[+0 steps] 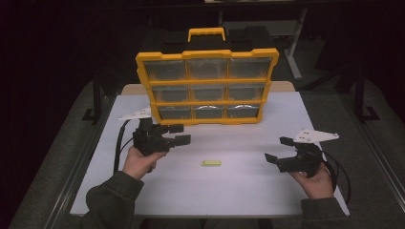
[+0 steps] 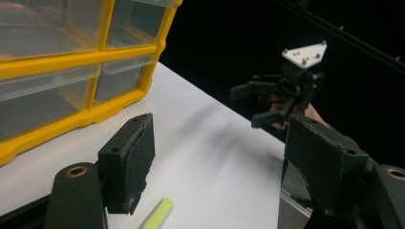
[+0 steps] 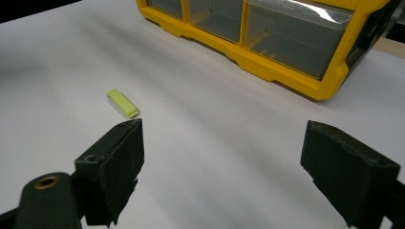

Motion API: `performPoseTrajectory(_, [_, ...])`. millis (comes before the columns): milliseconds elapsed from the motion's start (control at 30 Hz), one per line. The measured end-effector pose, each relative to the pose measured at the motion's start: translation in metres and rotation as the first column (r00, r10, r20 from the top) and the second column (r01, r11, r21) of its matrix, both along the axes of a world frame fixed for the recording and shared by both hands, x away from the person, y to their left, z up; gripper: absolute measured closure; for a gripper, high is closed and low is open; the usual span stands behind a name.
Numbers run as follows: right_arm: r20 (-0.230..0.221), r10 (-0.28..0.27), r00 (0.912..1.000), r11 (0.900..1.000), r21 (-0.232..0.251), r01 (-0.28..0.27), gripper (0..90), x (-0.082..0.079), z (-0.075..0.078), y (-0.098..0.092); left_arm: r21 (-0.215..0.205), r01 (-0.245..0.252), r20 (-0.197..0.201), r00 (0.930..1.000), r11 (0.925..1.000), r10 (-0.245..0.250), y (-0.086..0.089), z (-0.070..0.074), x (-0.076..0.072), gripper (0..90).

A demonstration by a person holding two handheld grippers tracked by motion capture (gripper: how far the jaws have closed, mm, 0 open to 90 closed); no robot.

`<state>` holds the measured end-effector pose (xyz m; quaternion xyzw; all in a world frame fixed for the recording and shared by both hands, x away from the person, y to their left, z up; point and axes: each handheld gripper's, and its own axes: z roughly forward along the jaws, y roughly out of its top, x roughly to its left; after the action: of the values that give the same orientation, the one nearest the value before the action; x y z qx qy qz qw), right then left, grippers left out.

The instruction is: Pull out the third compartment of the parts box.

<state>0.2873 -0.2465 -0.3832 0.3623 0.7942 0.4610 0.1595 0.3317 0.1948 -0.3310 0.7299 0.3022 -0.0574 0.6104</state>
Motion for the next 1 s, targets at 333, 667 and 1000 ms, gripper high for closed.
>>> performPoseTrajectory(333, [-0.002,-0.01,0.9999,1.0,-0.001,0.01,14.0,0.001,0.0,-0.003,0.068,-0.052,-0.04,0.9977,0.9963,0.055,-0.038,0.008,0.011,25.4])
performPoseTrajectory(667, [-0.011,-0.009,0.9999,1.0,0.002,0.009,14.0,0.001,-0.001,-0.006,-0.027,-0.122,-0.053,0.9914,0.9922,0.12,-0.072,0.009,0.033,19.4])
performPoseTrajectory(1000, [-0.007,0.0,1.0,1.0,0.0,0.0,14.0,0.0,0.0,-0.004,-0.156,-0.169,-0.123,0.9809,0.9733,0.151,-0.104,0.02,0.052,25.3])
